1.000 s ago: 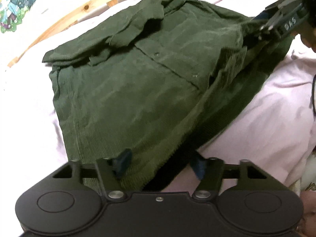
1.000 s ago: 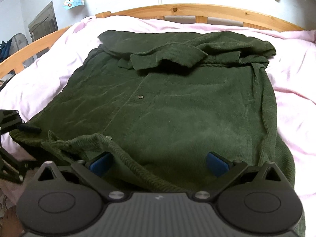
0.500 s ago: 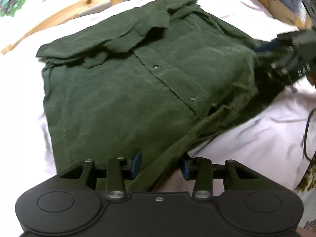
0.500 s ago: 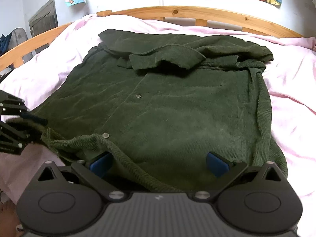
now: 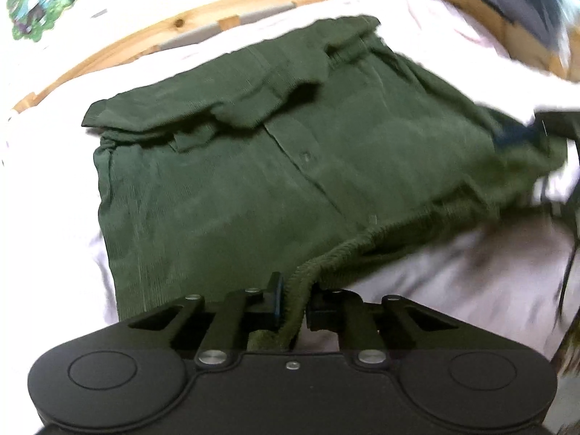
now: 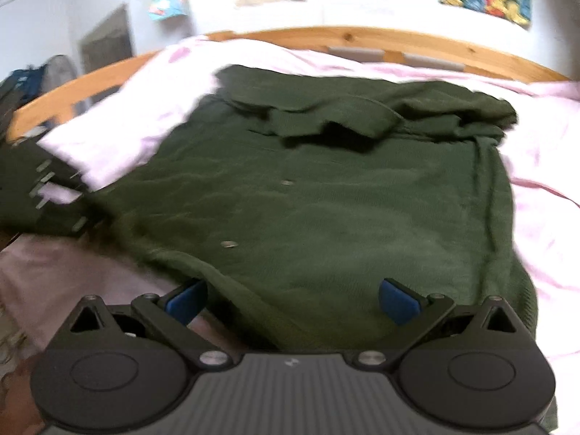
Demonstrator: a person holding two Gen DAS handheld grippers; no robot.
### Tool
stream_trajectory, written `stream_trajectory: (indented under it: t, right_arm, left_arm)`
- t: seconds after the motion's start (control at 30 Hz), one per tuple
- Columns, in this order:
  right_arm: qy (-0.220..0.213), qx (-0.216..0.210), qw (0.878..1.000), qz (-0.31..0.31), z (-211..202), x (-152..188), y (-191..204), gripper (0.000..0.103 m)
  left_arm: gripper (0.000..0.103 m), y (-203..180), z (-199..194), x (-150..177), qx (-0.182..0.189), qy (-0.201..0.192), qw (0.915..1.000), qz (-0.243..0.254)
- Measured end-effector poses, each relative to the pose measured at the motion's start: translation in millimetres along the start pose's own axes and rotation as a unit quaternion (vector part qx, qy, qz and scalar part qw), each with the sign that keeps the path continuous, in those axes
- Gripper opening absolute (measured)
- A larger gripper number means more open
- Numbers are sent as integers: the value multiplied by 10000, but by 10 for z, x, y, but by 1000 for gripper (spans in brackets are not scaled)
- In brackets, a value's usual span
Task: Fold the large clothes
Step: 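Grasp the shirt hem with the left gripper while the right gripper grasps the hem too, then lift the hem with both grippers and fold it toward the collar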
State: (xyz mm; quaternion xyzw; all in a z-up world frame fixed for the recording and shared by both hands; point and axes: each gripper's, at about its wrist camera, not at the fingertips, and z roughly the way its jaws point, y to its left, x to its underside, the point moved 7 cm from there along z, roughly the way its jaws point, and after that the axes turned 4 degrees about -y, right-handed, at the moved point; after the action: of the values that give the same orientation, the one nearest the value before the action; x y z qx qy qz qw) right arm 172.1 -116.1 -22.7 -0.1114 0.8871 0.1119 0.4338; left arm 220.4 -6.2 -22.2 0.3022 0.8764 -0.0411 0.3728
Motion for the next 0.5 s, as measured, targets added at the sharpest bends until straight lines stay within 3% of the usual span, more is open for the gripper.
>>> stream_trajectory:
  t: [0.07,0.23,0.3,0.43,0.5]
  right_arm:
    - [-29,103,9995,-284,20,27,116,103]
    - [208,1191,9835,-1345,222,213,203,100]
    - [275,1691,9703,-1709,188,282,115,88]
    - [398,2481,9490,-1903,-36,374,-300,77]
    - [481,2715,9428,-1873,-151,406,-549,63]
  left_arm:
    - [11,42,2,-134,14,-66,9999,-135]
    - [11,139,-58,-333,-18,-282,9993,-228]
    - [11,138,-81,-295,-59,-293,9995,-95]
    - [15,82,-76,-51,-192,-216,9991,313]
    - [21,38,-49,111,-299,-125,9981,518]
